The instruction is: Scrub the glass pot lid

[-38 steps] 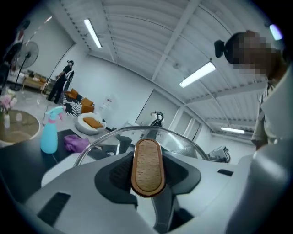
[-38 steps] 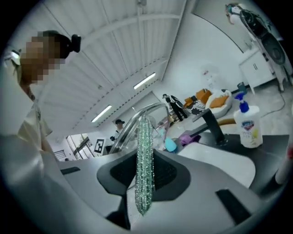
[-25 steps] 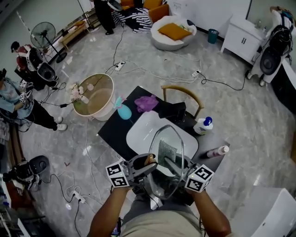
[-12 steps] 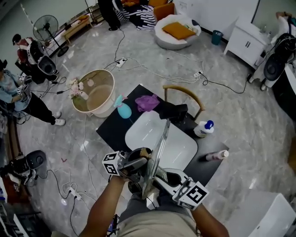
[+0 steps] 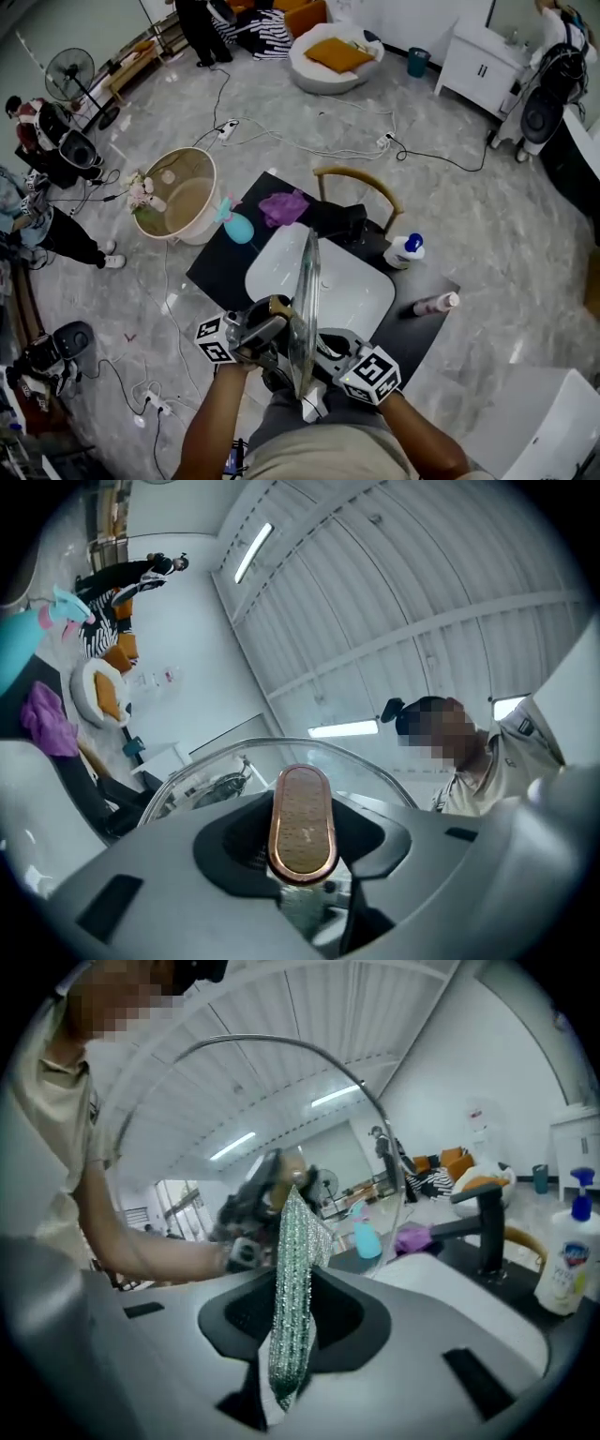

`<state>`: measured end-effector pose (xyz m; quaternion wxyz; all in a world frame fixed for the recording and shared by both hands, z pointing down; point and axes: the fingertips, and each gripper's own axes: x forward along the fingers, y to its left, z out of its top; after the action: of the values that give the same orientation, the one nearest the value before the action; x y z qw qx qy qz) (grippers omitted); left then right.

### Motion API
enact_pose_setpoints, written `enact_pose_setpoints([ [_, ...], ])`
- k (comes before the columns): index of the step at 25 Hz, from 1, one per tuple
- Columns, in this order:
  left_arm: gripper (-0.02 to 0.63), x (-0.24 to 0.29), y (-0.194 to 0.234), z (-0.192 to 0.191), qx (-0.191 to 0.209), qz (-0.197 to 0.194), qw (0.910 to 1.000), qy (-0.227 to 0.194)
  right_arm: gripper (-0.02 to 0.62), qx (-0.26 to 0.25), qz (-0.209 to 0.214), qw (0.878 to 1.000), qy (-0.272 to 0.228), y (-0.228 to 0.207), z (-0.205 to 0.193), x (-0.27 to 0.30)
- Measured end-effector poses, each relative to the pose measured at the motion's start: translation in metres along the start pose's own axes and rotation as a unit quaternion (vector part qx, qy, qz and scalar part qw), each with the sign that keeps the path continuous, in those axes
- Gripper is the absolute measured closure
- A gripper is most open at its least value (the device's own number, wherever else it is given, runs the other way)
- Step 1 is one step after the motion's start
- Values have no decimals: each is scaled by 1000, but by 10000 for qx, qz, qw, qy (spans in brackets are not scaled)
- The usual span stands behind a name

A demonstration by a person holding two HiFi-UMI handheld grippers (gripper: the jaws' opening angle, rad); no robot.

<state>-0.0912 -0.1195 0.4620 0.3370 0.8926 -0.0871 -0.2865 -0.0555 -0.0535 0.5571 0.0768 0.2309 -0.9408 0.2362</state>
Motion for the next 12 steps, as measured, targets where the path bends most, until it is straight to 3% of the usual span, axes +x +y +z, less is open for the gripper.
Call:
enact_pose_setpoints([
  [3,430,-2,15,-11,68,247,9990,375,508,266,539,9975,-358,35,2,-17],
  [6,430,-2,22,-22,-115,276,9983,495,508,656,735,9892,-1089,35,35,-35],
  [9,430,-2,24,-27,-257,283,9986,369,509,829,491,9824,-1600,2,68,-40],
  [12,430,1,21,-30,-161,349,9984,410,509,785,26,9840,-1597,-39,81,-27],
])
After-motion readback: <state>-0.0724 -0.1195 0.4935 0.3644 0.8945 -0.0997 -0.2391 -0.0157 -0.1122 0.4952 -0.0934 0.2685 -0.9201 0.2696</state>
